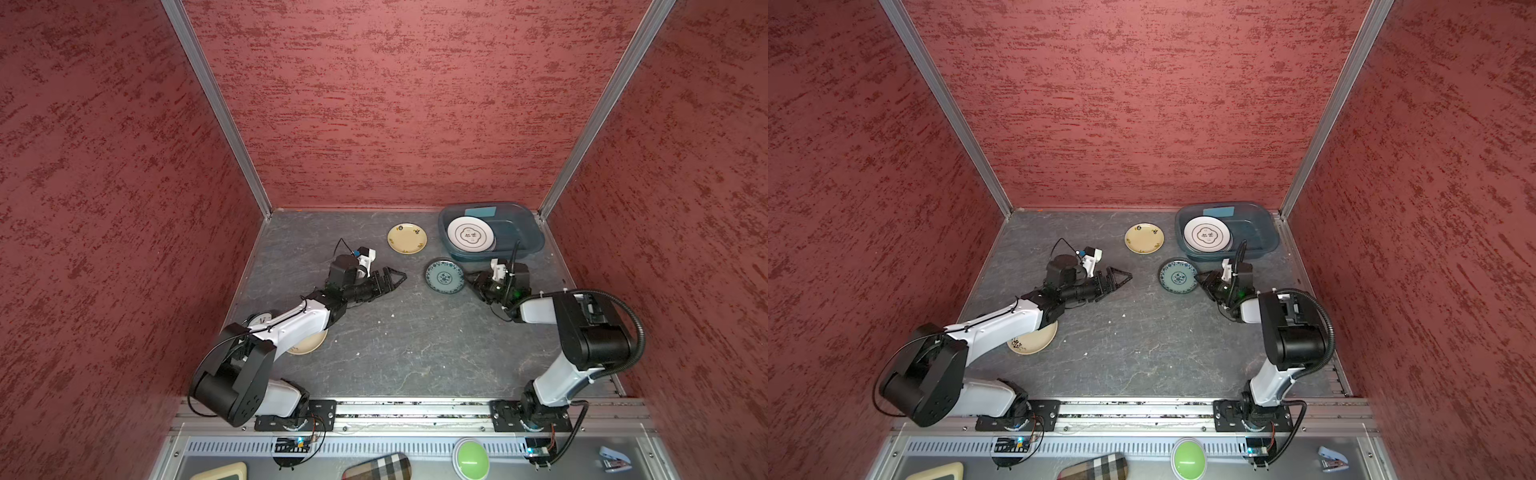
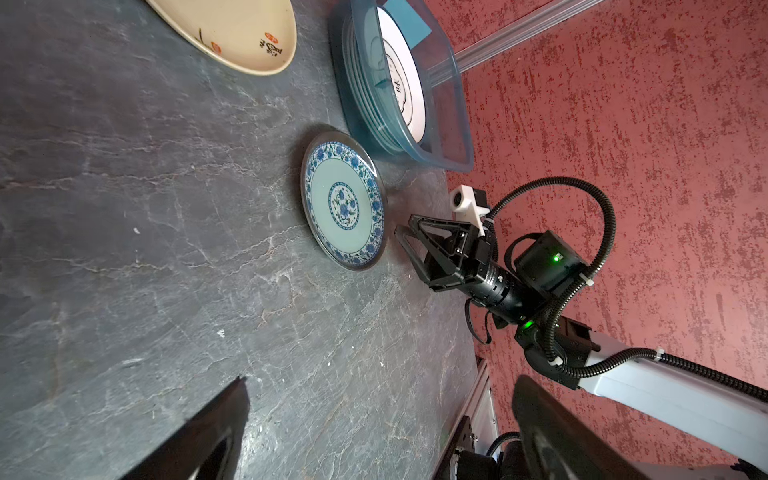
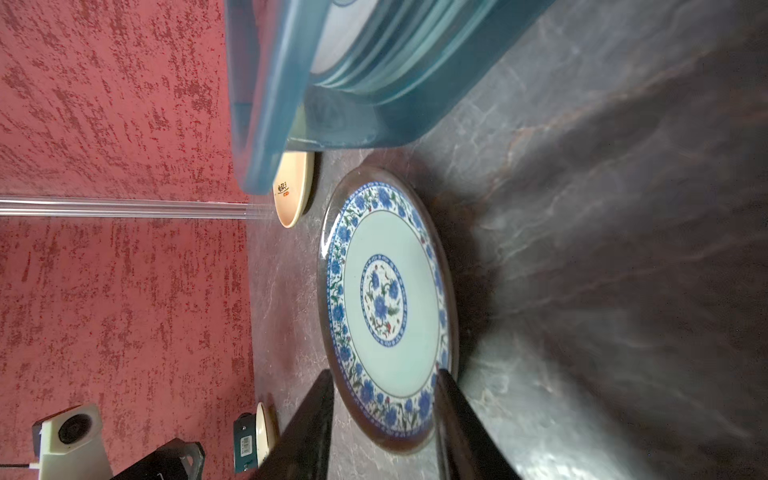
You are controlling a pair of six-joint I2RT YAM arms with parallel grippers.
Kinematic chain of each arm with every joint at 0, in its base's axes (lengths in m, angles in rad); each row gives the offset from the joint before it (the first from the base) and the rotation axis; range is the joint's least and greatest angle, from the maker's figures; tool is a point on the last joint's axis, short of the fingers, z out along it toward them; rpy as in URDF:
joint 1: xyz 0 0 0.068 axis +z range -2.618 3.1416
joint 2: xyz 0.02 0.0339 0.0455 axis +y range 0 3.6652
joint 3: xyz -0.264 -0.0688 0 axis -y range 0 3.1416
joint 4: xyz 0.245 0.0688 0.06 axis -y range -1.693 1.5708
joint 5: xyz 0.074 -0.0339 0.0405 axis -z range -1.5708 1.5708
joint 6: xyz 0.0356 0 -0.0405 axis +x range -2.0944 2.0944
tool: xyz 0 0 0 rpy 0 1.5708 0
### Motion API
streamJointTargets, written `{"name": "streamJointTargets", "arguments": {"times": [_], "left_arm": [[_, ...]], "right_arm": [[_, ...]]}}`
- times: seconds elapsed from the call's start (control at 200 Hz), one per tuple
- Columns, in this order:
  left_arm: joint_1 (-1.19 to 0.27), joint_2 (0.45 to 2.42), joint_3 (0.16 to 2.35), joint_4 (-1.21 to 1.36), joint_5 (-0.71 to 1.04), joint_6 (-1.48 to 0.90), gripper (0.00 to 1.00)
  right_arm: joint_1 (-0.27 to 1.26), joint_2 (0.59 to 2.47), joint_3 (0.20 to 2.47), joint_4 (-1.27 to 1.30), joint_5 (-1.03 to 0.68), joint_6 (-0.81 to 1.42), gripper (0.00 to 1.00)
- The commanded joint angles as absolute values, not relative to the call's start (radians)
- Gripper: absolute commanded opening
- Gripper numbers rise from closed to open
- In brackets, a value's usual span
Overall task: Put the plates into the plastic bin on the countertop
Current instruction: 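Move right gripper back toward the blue-and-white floral plate, then grasp the floral plate rim with right gripper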
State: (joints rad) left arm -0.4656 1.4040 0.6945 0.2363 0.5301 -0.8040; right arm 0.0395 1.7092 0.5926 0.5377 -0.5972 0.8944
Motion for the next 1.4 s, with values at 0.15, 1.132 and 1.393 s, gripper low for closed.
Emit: {"name": "streamJointTargets", "arguments": {"times": [0.15, 1.132, 1.393], "left_arm": [[-0.472, 1.448, 0.715, 0.24, 0.563, -0.821, 0.99], [-0.474, 1.437, 0.706, 0.241, 0.561, -0.825, 0.99], [-0.474, 1.437, 0.706, 0.249, 0.571, -0.826, 0.99]], "right_arm": [[0.061, 1.753, 0.659, 0.452, -0.508, 0.832, 0.36], [0.073, 1.617, 0.742, 0.113, -0.309, 0.666, 0.43], [0.071, 1.681, 0.752, 0.138, -0.361, 0.662, 0.42]]}}
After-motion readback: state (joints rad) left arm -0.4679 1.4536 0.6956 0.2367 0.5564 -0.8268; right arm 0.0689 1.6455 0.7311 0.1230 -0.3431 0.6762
